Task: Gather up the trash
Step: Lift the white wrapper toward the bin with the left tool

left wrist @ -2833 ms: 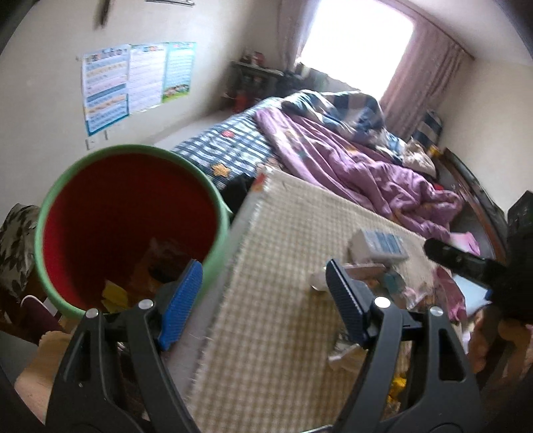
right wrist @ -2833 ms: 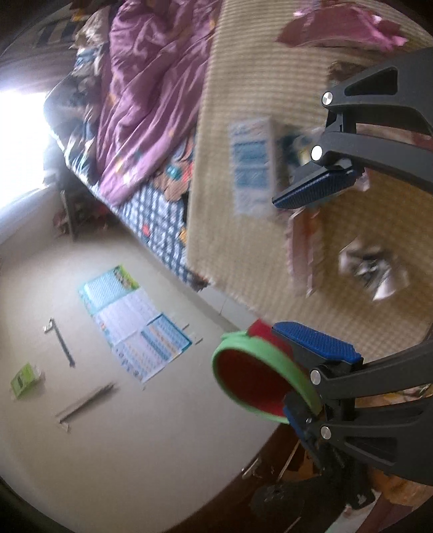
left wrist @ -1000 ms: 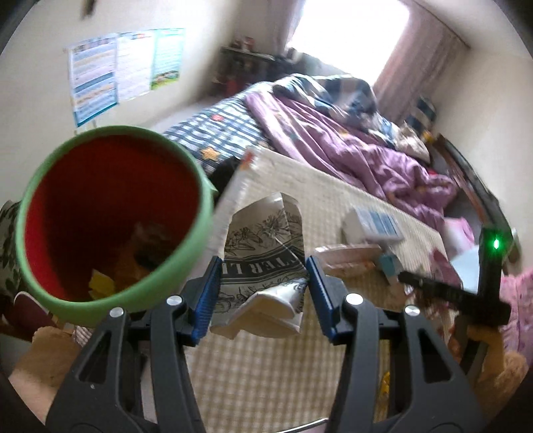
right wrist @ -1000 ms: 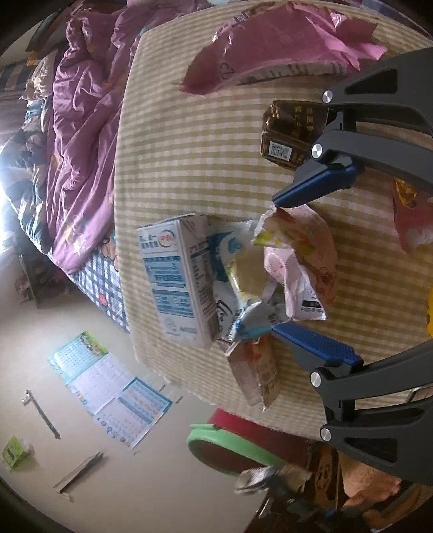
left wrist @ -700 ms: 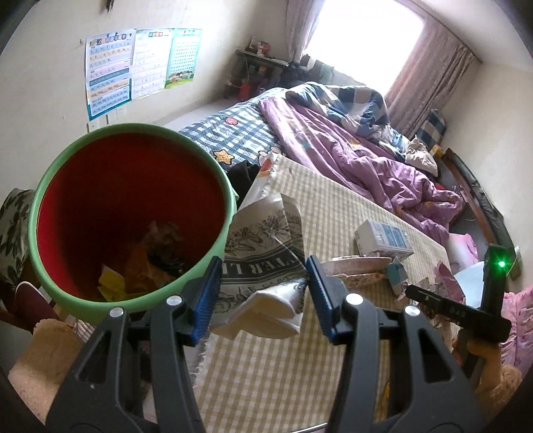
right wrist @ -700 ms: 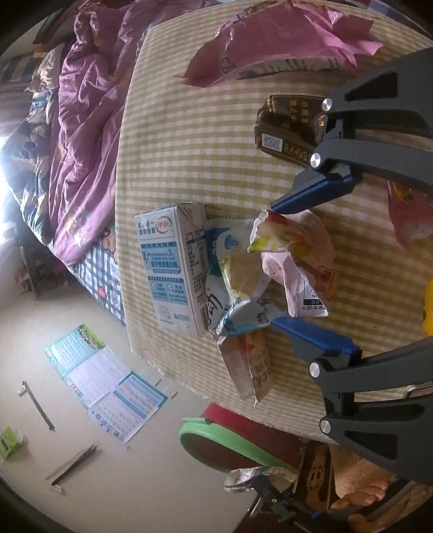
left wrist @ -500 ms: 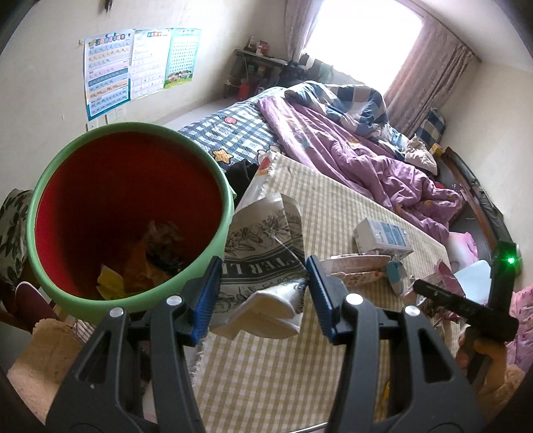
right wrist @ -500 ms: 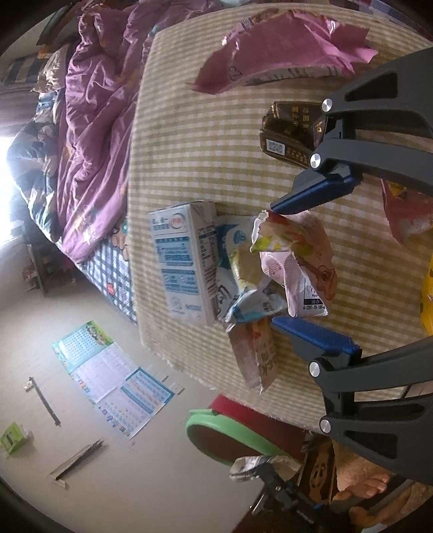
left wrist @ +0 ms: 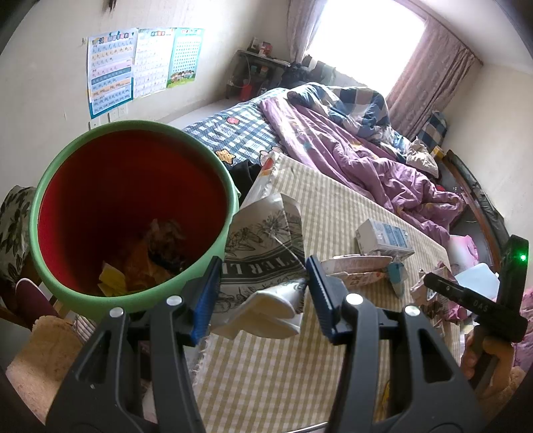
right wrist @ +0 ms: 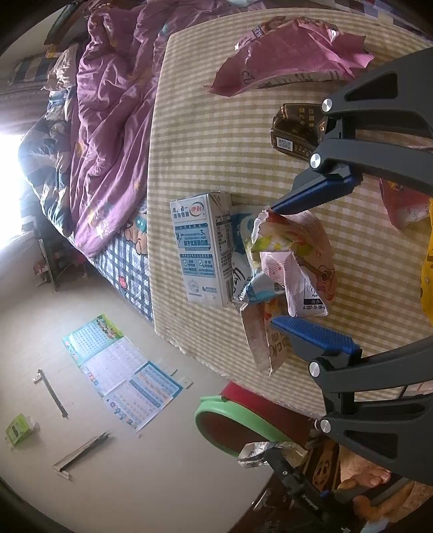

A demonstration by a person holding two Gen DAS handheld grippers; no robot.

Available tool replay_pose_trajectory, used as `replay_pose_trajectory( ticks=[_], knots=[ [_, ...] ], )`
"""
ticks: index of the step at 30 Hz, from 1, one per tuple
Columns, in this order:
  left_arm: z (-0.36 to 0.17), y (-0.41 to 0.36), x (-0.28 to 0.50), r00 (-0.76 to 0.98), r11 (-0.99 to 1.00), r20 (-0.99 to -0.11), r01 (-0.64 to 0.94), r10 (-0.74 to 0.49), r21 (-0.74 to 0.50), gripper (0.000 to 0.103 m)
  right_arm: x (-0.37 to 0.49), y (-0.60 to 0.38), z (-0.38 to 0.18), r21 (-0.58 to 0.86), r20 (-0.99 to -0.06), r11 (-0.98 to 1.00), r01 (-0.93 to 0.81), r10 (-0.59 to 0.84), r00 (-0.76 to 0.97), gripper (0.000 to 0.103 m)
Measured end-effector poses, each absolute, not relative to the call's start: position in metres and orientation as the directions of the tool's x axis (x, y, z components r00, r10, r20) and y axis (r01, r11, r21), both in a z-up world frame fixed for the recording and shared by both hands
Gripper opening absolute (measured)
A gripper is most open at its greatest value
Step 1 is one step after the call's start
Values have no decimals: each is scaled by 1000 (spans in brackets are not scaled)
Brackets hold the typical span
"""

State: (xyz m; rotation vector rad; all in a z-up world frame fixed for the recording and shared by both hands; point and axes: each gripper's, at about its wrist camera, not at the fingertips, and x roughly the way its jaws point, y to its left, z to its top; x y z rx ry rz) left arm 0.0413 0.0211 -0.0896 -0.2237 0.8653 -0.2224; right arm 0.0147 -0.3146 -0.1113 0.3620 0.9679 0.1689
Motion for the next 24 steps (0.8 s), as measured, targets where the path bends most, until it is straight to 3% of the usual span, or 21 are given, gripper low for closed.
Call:
replay_pose_trajectory(
  ticks=[10, 16, 24],
  knots=[
    [-94, 19, 39, 622, 954, -731, 105, -282, -280, 49, 14, -315, -125, 368, -798, 929, 36, 296, 525, 63],
    [-97, 18, 38, 619, 955, -733, 101, -280, -280, 49, 10, -319, -129, 373, -800, 927, 39, 300, 519, 73],
    [-97, 19, 40, 612, 954, -738, 110, -286, -278, 49, 8, -323, -136, 369, -814, 927, 60, 292, 503, 75]
  ],
)
